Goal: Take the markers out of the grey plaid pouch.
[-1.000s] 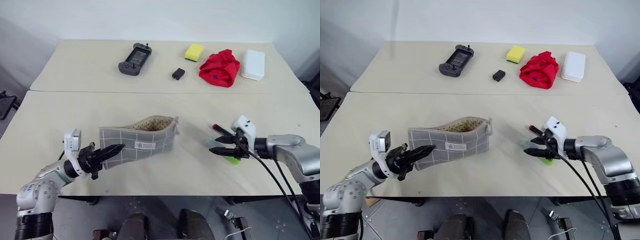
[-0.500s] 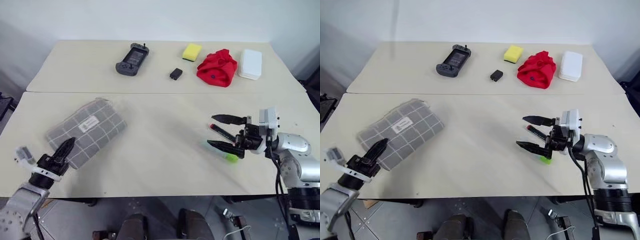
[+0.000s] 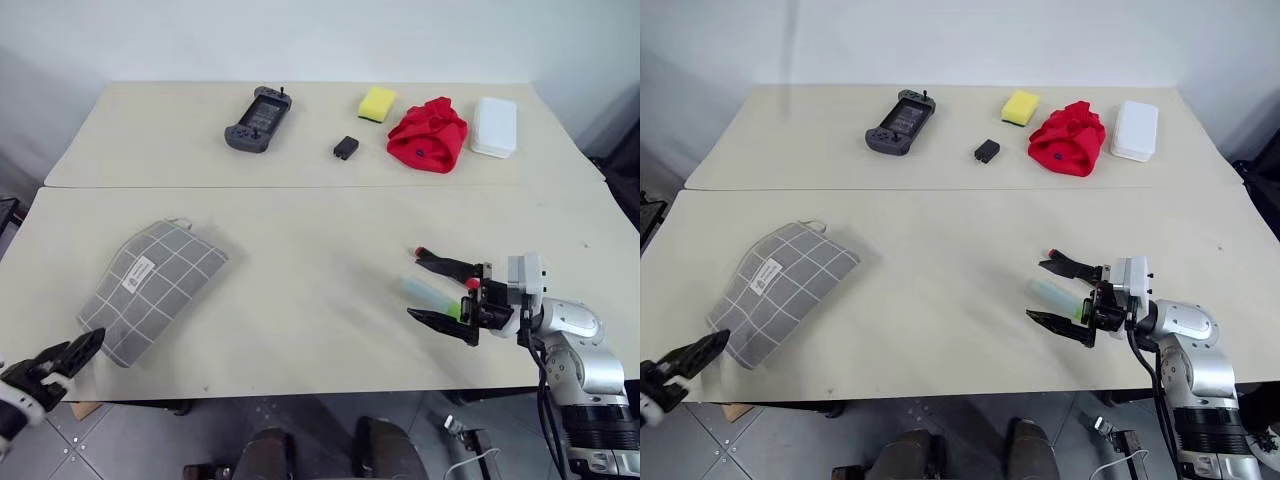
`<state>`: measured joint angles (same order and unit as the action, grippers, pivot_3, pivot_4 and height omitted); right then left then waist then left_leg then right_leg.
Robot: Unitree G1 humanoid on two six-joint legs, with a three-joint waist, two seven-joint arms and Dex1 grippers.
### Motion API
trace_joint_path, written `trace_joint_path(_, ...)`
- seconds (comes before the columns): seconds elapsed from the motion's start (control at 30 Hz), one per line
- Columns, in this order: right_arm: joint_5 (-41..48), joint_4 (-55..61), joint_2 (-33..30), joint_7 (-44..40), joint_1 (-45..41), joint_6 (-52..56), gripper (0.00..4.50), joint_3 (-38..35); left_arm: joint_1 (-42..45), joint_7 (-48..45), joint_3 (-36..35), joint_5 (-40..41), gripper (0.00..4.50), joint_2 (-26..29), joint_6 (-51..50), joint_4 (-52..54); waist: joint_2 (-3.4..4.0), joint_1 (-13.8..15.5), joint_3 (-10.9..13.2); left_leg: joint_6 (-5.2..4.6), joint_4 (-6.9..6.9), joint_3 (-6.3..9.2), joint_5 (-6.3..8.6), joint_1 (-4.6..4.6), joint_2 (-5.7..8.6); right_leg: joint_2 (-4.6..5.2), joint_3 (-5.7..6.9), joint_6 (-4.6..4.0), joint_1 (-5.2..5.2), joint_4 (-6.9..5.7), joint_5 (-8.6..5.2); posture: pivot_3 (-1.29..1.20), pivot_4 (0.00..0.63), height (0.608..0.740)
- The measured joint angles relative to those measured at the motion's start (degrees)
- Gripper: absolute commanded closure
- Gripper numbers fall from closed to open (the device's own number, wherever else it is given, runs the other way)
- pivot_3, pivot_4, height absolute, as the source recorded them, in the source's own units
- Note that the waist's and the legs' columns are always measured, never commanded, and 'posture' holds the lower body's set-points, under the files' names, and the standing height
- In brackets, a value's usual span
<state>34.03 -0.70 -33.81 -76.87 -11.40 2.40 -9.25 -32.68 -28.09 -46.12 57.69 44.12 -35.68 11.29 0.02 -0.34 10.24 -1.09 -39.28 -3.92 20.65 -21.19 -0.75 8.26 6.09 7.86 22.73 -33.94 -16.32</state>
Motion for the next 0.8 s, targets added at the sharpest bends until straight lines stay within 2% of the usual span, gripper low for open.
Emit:
trace_joint_path(0.17, -0.55, -1.81, -2.39, -3.06, -1.33, -1.13, 0.0, 0.03, -2.29, -20.42, -0.13, -11.99, 0.02, 3.98, 14.48, -1.19, 0.04, 0.2, 0.02, -0.01, 0.09, -0.03, 0.02, -0.04, -0.13, 0.1, 0.02, -0.06, 0.12, 0.04, -0.03, 0.0, 0.15, 0.74)
trace_joint_path(0.27, -1.34, -2.22, -5.86, -4.9, -2.77, -1.44, 0.0, -0.07, 0.44, -26.49, 1.31, -18.47, 0.02, 4.18, 23.99, -0.56, 0.2, 0.18, 0.1, -0.05, 0.1, -0.08, 0.05, -0.03, -0.11, 0.16, 0.04, -0.03, 0.12, 0.02, -0.02, 0.0, 0.15, 0.74)
trace_joint_path(0.4, -1.33, -1.76, -12.39, -7.96, 2.18, -3.57, 0.0, -4.09, 1.62, -30.83, 4.81, -25.31, 0.02, 2.29, 33.92, 0.78, 0.2, 0.43, 0.11, -0.19, 0.15, -0.1, 0.18, -0.06, -0.11, 0.15, 0.24, 0.01, 0.07, -0.05, 0.01, 0.0, 0.15, 0.74)
trace_joint_path(0.47, -1.33, -1.46, -14.0, -8.02, 5.63, -4.33, 0.0, -7.34, 3.06, -31.59, 5.29, -27.97, 0.02, 2.06, 37.28, -2.22, 0.2, 0.41, 0.11, -0.25, 0.15, -0.23, 0.22, -0.05, 0.01, 0.14, 0.37, 0.05, 0.06, 0.0, 0.02, 0.0, 0.15, 0.74)
trace_joint_path(0.6, -2.2, -0.88, -14.98, -8.95, 12.15, -9.03, 0.0, -10.63, 5.76, -32.04, 5.8, -30.83, 0.02, 1.98, 40.74, -7.92, 0.16, 0.28, 0.11, -0.28, 0.12, -0.71, 0.24, 0.06, -0.04, 0.15, 0.51, 0.13, -0.07, 0.06, 0.06, 0.0, 0.15, 0.74)
trace_joint_path(0.8, -4.31, -7.93, -16.16, -8.84, 16.53, -14.87, 0.0, -16.0, 9.55, -31.62, 7.22, -31.79, 0.02, 1.17, 42.71, -11.5, 0.15, 0.24, 0.11, -0.33, 0.11, -0.71, 0.26, 0.23, -0.21, 0.23, 0.44, 0.21, -0.13, 0.03, 0.11, 0.0, 0.15, 0.74)
